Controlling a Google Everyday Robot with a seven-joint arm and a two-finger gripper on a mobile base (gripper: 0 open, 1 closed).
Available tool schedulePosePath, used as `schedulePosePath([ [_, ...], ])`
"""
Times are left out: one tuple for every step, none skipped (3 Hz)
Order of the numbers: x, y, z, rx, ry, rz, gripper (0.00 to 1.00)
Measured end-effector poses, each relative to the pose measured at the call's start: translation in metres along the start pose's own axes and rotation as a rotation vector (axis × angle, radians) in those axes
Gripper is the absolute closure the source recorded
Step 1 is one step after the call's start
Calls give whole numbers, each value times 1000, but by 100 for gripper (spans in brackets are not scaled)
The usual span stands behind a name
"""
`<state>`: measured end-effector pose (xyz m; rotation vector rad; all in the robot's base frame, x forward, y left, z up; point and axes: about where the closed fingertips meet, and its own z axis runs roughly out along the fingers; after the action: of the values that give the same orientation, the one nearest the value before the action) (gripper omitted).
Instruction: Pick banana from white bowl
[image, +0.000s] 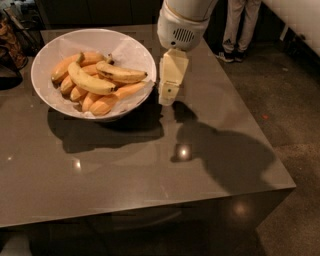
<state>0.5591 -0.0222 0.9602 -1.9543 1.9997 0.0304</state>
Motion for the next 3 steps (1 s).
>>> schedulePosePath([
  [-10,-14,-1,-23,-21,17,0],
  [-22,-25,0,-40,-23,16,0],
  [-24,-26,0,-31,-44,11,0],
])
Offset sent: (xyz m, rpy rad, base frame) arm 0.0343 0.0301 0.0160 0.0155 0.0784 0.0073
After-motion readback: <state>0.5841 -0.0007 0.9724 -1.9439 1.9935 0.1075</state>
